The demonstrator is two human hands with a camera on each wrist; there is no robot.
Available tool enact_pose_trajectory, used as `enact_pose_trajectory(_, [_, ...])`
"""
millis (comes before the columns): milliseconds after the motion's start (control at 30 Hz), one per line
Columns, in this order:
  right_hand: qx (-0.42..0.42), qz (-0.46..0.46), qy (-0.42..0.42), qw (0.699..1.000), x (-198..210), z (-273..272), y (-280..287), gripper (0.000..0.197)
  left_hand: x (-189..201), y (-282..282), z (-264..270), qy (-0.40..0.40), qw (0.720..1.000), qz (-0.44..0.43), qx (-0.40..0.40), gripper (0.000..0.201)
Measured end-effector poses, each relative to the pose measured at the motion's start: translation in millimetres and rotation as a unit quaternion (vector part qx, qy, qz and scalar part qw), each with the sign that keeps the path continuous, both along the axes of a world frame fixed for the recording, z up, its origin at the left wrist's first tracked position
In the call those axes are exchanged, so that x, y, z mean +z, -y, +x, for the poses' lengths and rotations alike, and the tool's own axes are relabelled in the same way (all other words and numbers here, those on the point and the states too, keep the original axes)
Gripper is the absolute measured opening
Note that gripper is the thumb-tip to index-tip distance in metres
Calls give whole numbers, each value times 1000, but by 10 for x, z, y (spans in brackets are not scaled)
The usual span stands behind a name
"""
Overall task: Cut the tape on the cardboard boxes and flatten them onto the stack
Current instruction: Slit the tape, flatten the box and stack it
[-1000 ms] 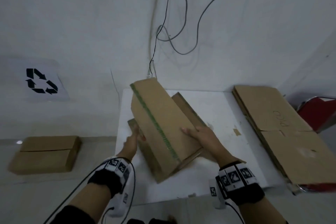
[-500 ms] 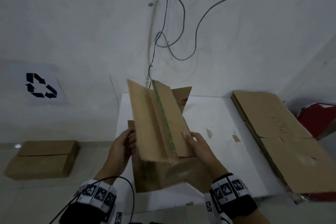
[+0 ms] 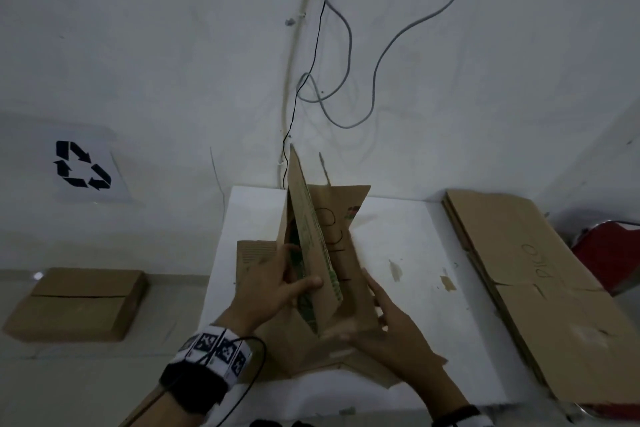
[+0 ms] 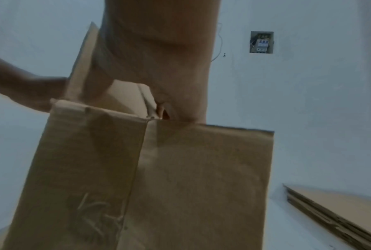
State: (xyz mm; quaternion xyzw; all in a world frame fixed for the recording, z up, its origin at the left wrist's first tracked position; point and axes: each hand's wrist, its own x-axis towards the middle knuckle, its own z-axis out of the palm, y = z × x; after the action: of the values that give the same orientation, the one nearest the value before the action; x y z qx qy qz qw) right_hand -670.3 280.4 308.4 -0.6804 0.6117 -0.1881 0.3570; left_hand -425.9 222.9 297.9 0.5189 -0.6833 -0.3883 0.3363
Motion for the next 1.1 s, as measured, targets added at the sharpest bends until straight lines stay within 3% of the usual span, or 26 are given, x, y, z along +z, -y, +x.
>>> enact_pose_trajectory(67, [-20, 6, -27, 999, 1, 56, -23, 86, -12, -42, -5, 31, 999, -22, -2, 77])
enact_pose_trajectory(133, [-15, 19, 3, 1000, -44, 73, 48, 69, -56, -127, -80, 1, 1000, -25, 6, 72])
enact_pose_trajectory(233, [-47, 26, 60, 997, -114, 123, 252, 62, -183, -162, -153, -61, 997, -21, 52, 67])
enact_pose_trajectory(300, [-101, 32, 89, 990, -172, 155, 436, 70, -192, -137, -150, -96, 994, -31, 38, 73])
enact_pose_trajectory(367, [-127, 21, 59, 990, -209, 165, 631, 64, -150, -91, -147, -94, 995, -16, 22, 71])
enact_pose_trajectory(433, [-147, 9, 21, 989, -254, 167, 802, 49, -137, -15, -151, -100, 994, 28, 32, 39])
enact_pose_trajectory(467, [-156, 8, 7, 988, -277, 155, 870, 49, -170, 43, -148, -107, 992, 40, 51, 32])
enact_pose_trajectory(567, [-181, -10, -102, 978, -307, 120, 1042, 44, -353, 253, -113, -109, 986, 49, 114, 28])
enact_pose_trajectory(667, [-177, -42, -121, 976, -428, 95, 1198, 40, -636, 420, -73, -70, 981, 6, 180, 27])
enact_pose_trajectory(800, [-135, -85, -111, 981, -1021, 85, 1391, 22, -1074, 508, -90, 96, 963, -25, 251, 35])
enact_pose_trajectory(833, [-122, -85, -130, 980, -1183, 86, 1413, 18, -1155, 511, -94, 105, 964, -9, 245, 42])
enact_pose_trajectory(900, [-112, -31, -149, 982, -1496, 76, 1378, 43, -1342, 503, -100, 94, 971, 38, 216, 50])
enact_pose_trajectory(1000, [-76, 40, -88, 992, -1812, 81, 1055, 60, -1636, 296, -119, 146, 975, 57, 158, 55])
enact_pose_trajectory(1100, [-21, -40, -96, 994, -2163, 99, 521, 55, -2015, -110, -202, 220, 970, 50, 87, 71])
